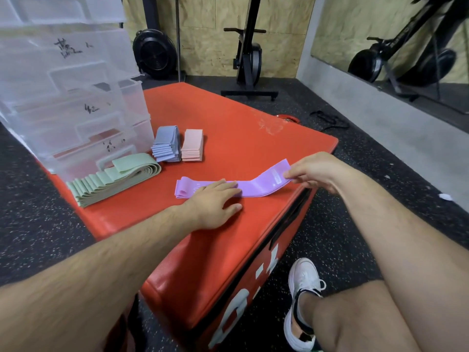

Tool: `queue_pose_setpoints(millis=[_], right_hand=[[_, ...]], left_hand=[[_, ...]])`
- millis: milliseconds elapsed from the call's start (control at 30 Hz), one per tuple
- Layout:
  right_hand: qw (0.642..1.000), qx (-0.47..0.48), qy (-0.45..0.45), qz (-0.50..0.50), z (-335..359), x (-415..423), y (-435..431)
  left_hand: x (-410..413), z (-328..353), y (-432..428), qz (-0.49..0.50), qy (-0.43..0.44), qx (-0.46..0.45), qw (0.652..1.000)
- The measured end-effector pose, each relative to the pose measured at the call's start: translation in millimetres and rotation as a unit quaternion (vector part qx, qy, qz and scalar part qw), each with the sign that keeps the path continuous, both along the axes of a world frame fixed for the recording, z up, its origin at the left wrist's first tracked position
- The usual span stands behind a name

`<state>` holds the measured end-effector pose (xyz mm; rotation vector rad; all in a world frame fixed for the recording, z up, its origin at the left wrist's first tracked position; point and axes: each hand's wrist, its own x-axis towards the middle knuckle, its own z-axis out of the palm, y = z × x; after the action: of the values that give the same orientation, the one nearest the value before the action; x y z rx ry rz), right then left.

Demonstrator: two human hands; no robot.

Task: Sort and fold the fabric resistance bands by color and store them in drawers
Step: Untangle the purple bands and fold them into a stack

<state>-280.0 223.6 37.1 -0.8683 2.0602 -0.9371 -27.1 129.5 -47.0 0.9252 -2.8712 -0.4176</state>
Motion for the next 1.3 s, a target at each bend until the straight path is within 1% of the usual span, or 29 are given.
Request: queue_pose_setpoints(millis=[100, 200, 267, 367, 433, 533, 667, 800, 867, 967, 1000, 1033, 1100, 1133, 1200, 1267, 1300], right_hand=[[0.999, -0.009, 0.003, 0.044, 5.6, 23.7, -10.8], [0.997, -0.021, 0.018, 0.067, 11.2, 49.9, -24.4], [0.996, -0.024, 0.038, 0.079, 13.8, 66.7, -33.3], [0.993, -0.021, 0.053, 0.099, 13.2, 91.5, -45.5], [0.992, -0.016, 0.059, 0.111, 9.8, 107.9, -54.9], [0.988, -0.010, 0.088, 0.128, 4.0, 133.2, -71.5], [0.984, 0.000, 0.103, 0.143, -8.3, 162.9, -95.0], [0.971, 0.008, 0.162, 0.174, -24.6, 181.7, -111.5], [0.968, -0.003, 0.165, 0.187, -31.3, 185.8, -114.5], [0.966, 0.007, 0.135, 0.222, -40.9, 189.7, -114.7], [0.958, 0.014, 0.148, 0.245, -42.1, 189.7, -113.7], [0.945, 0.017, 0.180, 0.273, -41.6, 188.2, -112.8], [0.907, 0.016, 0.273, 0.321, -34.8, 188.4, -107.7], [0.894, 0.013, 0.298, 0.334, -32.3, 188.0, -105.4], [0.886, 0.007, 0.309, 0.345, -32.9, 185.5, -103.6], [0.887, 0.006, 0.309, 0.344, -35.0, 183.5, -102.3], [0.886, 0.004, 0.311, 0.343, -36.6, 182.6, -102.9]], left_hand=[[19.4, 1.3, -4.5, 0.015, 0.010, -0.045, 0.999], [43.3, 7.3, -12.1, 0.084, 0.024, -0.106, 0.991], [57.5, 7.0, -20.4, 0.133, 0.065, -0.113, 0.982], [76.6, 1.8, -32.4, 0.167, 0.133, -0.045, 0.976], [85.6, 0.4, -36.3, 0.146, 0.145, -0.010, 0.979], [91.3, 0.5, -41.2, 0.118, 0.159, -0.006, 0.980], [95.9, 1.2, -45.7, 0.120, 0.189, 0.008, 0.975], [101.8, 4.0, -47.4, 0.125, 0.202, 0.047, 0.970], [104.5, 3.3, -50.7, 0.138, 0.204, 0.072, 0.966], [106.6, 4.9, -52.9, 0.130, 0.208, 0.096, 0.965], [107.3, 5.1, -53.8, 0.115, 0.205, 0.086, 0.968], [108.0, 5.2, -54.5, 0.101, 0.195, 0.064, 0.973], [111.2, 5.3, -55.7, 0.076, 0.174, 0.022, 0.982], [112.7, 4.5, -56.0, 0.061, 0.164, 0.008, 0.985], [115.2, 1.2, -55.9, 0.038, 0.122, -0.007, 0.992], [116.4, 0.8, -56.2, 0.040, 0.087, -0.014, 0.995], [116.8, 2.4, -56.7, 0.046, 0.084, -0.016, 0.995]])
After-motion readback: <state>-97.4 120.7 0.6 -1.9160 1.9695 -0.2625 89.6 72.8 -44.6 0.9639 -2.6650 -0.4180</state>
